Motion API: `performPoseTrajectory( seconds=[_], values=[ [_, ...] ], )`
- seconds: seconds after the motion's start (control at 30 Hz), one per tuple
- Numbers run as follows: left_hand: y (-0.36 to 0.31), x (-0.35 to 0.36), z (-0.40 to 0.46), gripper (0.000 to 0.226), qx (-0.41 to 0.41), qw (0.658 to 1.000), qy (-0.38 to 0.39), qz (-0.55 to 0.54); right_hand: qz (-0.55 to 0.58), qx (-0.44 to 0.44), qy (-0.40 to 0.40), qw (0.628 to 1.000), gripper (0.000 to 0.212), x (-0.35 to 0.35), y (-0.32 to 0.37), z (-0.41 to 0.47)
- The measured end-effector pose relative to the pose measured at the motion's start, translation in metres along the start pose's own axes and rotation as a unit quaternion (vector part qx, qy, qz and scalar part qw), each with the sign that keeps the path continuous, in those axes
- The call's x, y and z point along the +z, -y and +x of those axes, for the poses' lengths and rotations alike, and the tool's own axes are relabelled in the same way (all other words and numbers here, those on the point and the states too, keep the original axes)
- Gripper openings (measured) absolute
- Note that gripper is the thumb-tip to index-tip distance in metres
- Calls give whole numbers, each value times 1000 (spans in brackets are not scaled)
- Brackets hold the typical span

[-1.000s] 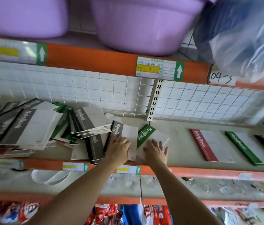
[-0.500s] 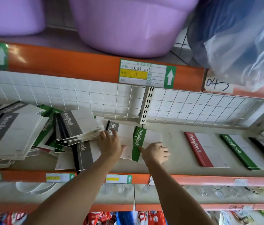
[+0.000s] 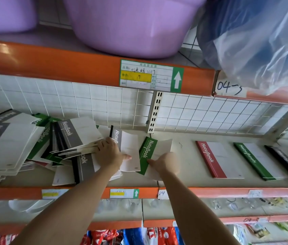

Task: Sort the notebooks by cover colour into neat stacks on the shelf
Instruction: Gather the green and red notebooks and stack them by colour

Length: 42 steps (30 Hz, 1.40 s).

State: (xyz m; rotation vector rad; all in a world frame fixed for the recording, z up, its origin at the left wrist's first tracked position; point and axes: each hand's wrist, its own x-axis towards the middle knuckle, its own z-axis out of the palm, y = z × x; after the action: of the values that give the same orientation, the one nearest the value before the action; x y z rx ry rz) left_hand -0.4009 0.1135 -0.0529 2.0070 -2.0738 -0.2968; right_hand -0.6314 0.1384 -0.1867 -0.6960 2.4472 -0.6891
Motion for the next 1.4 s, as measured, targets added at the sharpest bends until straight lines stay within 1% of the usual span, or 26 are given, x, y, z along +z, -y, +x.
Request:
performPoseTrajectory(
  seconds=[0.03,0.07,0.1,0.13,0.17,0.2,0.23,0.27,0.33,0.4,0.47,0.5,0.57,0.6,0.7,0.83,0.93,1.0,1.1,1.17,1.3,1.4],
  values=[
    [-1,-2,-1,106,-11,1000,3,-17,12,-7,-5,1000,126,1,2,-8],
    [-2,-5,-2,101,-19,999,7,-37,13,-19,-7,1000,108,-17,13,-38],
    [-3,-6,-3,95,-22,998,11,-58,15,-46,-12,999,84,-49,36,-92],
    [-3,-8,-5,88,-20,997,13,-78,6,-52,-22,998,60,-75,52,-131],
    [-2,-10,-7,80,-11,996,13,-89,3,-51,-24,998,44,-89,59,-151],
    [-1,-12,-9,70,4,996,8,-91,2,-49,-17,999,39,-100,62,-162],
    [1,-13,-11,62,22,996,-2,-85,3,-50,-7,999,41,-105,63,-168],
    [3,-15,-13,57,39,996,-12,-80,10,-50,0,999,47,-107,64,-171],
    [6,-19,-18,55,68,994,-28,-80,18,-50,4,999,61,-107,66,-177],
    [6,-24,-25,55,85,993,-38,-77,29,-48,-15,998,67,-107,68,-184],
    [5,-29,-30,49,89,992,-21,-86,42,-48,-28,998,73,-111,66,-191],
    [4,-31,-31,41,89,991,-8,-98,49,-47,-34,997,74,-113,65,-195],
    [3,-36,-32,25,86,989,13,-120,59,-46,-52,996,67,-120,58,-202],
    [2,-39,-33,21,84,988,15,-128,69,-44,-64,995,62,-124,53,-203],
    [0,-45,-38,18,82,986,-4,-149,100,-33,-98,990,43,-138,38,-208],
    [-7,-52,-48,21,79,984,-9,-157,153,-37,-104,982,31,-159,21,-211],
    [-23,-57,-55,22,84,984,2,-155,183,-65,-99,976,42,-174,13,-211],
    [-37,-60,-60,21,81,983,15,-166,188,-80,-96,974,45,-183,5,-211],
    [-67,-62,-72,27,75,981,32,-176,199,-87,-119,969,59,-200,-16,-206],
    [-90,-61,-85,32,72,981,35,-179,202,-84,-122,968,54,-214,-34,-201],
    [-138,-55,-121,36,71,983,43,-162,212,-69,-112,968,33,-248,-74,-190],
    [-169,-46,-147,33,85,984,40,-151,211,-67,-108,969,28,-274,-104,-176]
  ],
)
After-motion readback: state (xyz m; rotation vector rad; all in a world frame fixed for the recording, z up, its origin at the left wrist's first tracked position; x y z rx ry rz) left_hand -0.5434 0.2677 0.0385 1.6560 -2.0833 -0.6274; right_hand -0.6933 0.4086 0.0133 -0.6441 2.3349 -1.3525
